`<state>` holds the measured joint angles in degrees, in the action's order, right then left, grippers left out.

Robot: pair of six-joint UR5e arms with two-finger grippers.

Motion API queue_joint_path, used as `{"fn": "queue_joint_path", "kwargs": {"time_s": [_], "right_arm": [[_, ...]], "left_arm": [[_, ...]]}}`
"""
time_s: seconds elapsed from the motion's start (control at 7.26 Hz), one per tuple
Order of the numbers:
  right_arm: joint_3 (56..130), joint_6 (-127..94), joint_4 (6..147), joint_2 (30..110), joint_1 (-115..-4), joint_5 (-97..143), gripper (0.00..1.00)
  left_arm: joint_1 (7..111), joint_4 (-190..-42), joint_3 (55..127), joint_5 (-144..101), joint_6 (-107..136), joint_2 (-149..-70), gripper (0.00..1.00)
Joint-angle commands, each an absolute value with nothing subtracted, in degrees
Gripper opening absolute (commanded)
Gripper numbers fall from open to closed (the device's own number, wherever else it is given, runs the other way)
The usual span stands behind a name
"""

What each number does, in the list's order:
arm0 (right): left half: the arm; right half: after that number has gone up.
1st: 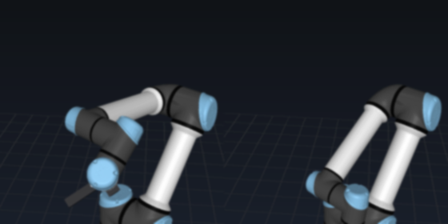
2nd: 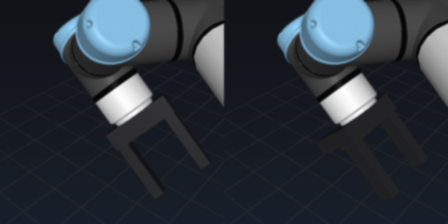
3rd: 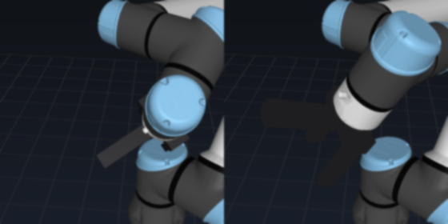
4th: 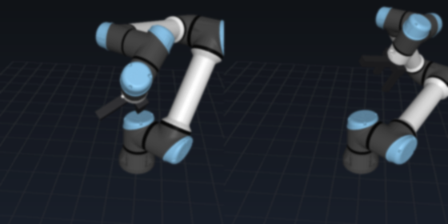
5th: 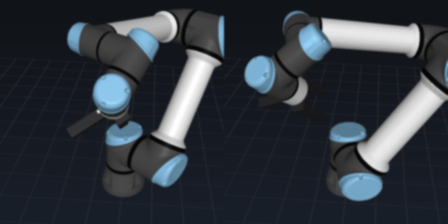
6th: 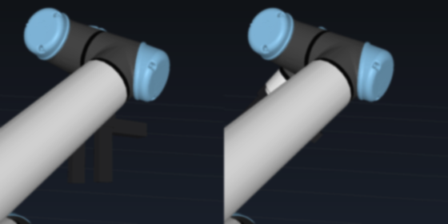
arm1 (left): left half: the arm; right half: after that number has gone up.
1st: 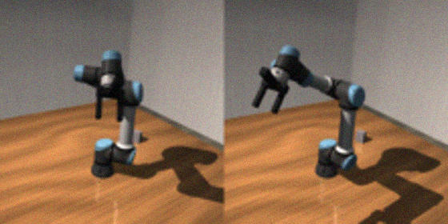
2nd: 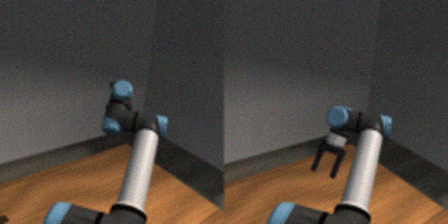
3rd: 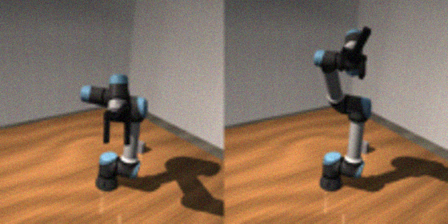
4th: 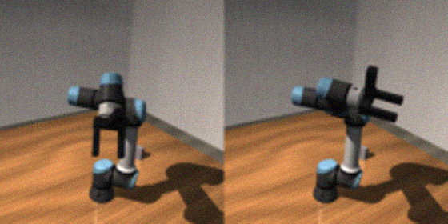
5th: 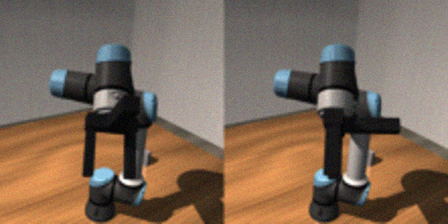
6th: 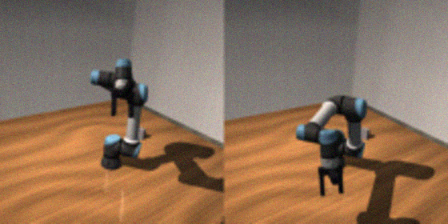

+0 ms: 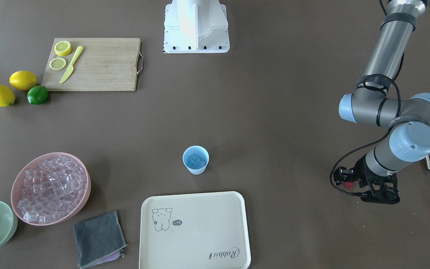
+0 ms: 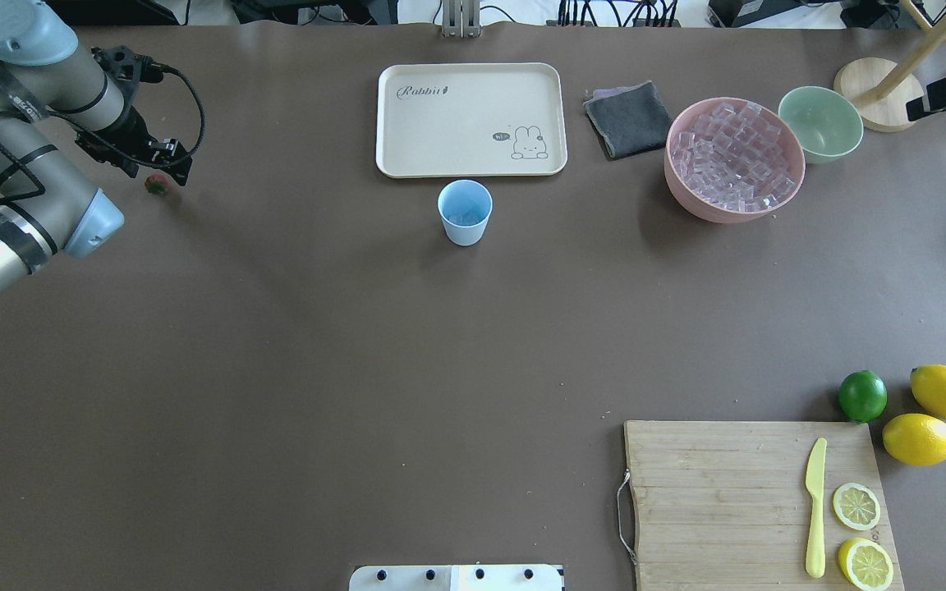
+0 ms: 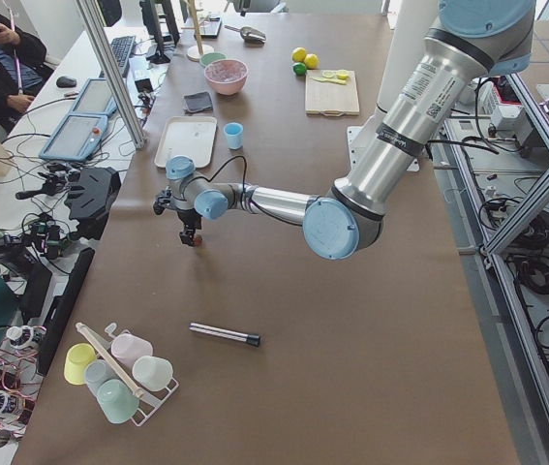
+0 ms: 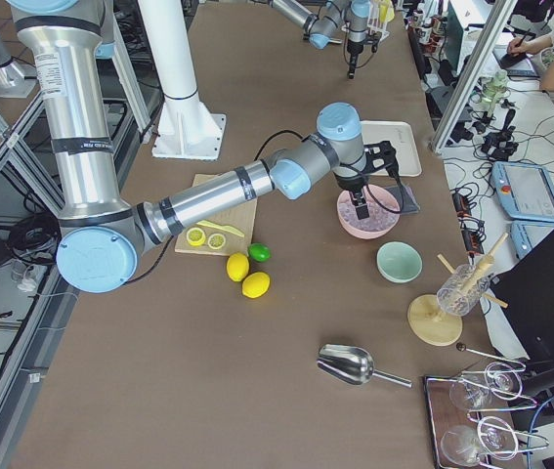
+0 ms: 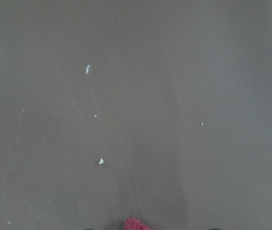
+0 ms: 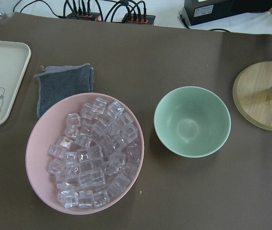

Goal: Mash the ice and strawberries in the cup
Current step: 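Lower the left gripper onto the strawberry and grasp it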

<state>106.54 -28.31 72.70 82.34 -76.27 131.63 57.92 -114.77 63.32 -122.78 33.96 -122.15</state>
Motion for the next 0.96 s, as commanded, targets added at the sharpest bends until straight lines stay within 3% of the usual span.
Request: {"fn": "queue_joint_path", "kwargs": {"time_s": [0.0, 0.14, 0.28, 0.41, 0.69, 0.83], "right_arm": [[106.6, -28.3, 72.7, 82.4, -76.3, 130.9, 1.00], [106.7, -28.3, 72.7, 82.4, -76.3, 130.9, 1.00], [106.9, -28.3, 72.7, 82.5, -76.3, 130.9, 1.00], [107.1, -28.4, 72.7, 82.8, -76.4, 130.9, 1.00], [108.5, -28.4, 72.7, 83.8, -76.4, 130.9, 1.00], [109.2, -28.4, 72.7, 84.6, -76.4, 130.9, 1.00]], "left_arm": [[57.9, -114.9, 63.3, -122.8, 33.9, -121.6, 0.65], [57.9, -115.0, 63.4, -122.8, 33.9, -121.6, 0.62], [57.9, -115.0, 63.4, -122.8, 33.9, -121.6, 0.42], [57.9, -115.0, 63.5, -122.7, 34.0, -121.6, 0.03], [58.5, -115.0, 64.9, -122.8, 34.8, -121.6, 0.00], [59.4, -114.4, 69.7, -122.9, 36.7, -121.6, 0.00]]}}
